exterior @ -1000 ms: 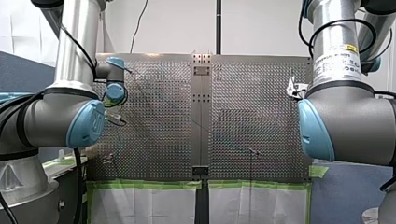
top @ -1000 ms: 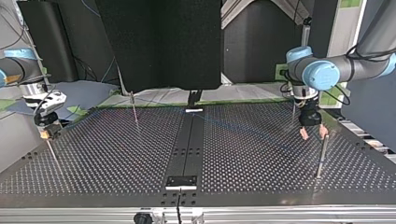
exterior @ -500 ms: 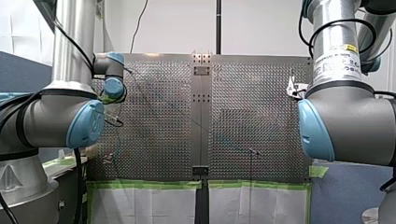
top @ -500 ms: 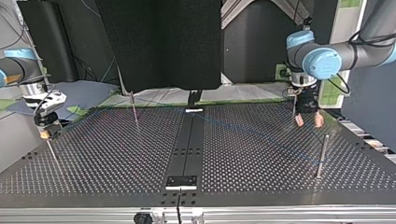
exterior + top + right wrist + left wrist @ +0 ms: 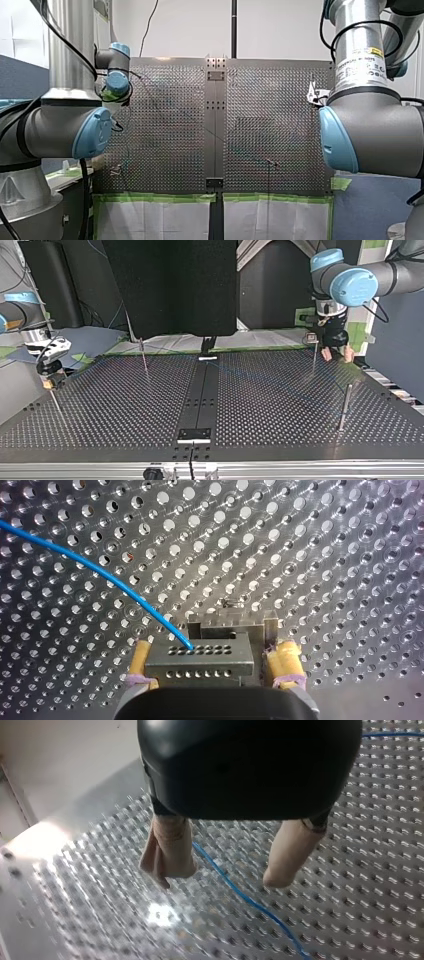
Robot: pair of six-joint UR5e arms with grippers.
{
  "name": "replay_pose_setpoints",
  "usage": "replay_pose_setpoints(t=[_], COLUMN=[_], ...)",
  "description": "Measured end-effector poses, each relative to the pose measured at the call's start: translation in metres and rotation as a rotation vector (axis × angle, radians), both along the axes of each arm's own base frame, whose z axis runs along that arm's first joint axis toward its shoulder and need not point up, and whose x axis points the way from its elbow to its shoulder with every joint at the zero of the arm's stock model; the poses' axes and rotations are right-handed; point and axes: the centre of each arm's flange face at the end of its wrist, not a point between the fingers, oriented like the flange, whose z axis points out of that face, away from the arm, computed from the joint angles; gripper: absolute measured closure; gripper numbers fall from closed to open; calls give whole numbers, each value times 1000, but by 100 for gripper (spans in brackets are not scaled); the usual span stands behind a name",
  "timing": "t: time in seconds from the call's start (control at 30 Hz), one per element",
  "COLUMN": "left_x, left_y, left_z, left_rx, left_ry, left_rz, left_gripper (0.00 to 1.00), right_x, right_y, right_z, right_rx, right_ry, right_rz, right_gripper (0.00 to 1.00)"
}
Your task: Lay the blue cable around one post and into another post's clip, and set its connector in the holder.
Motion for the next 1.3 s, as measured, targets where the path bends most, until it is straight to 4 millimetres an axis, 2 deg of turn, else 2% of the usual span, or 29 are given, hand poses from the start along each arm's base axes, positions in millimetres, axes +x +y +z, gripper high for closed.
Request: replay_pose_setpoints(t=[0.4,0.8,1.0,1.3], left_x=[-12,-34,-27,2], left_y=[1,-9,-16,-27], left_z=[96,175,191,194], left_rx=[130,240,295,372], left_ry=[-78,-145,-116,-22], left_rz=[21,-54,-124,-250], left_gripper=[0,0,0,0], right_x=[0,0,0,0], right_y=[0,0,0,0], right_z=[0,0,0,0], right_rx=[0,0,0,0], right_ry=[0,0,0,0], right_rz=[0,0,0,0], right_gripper=[0,0,0,0])
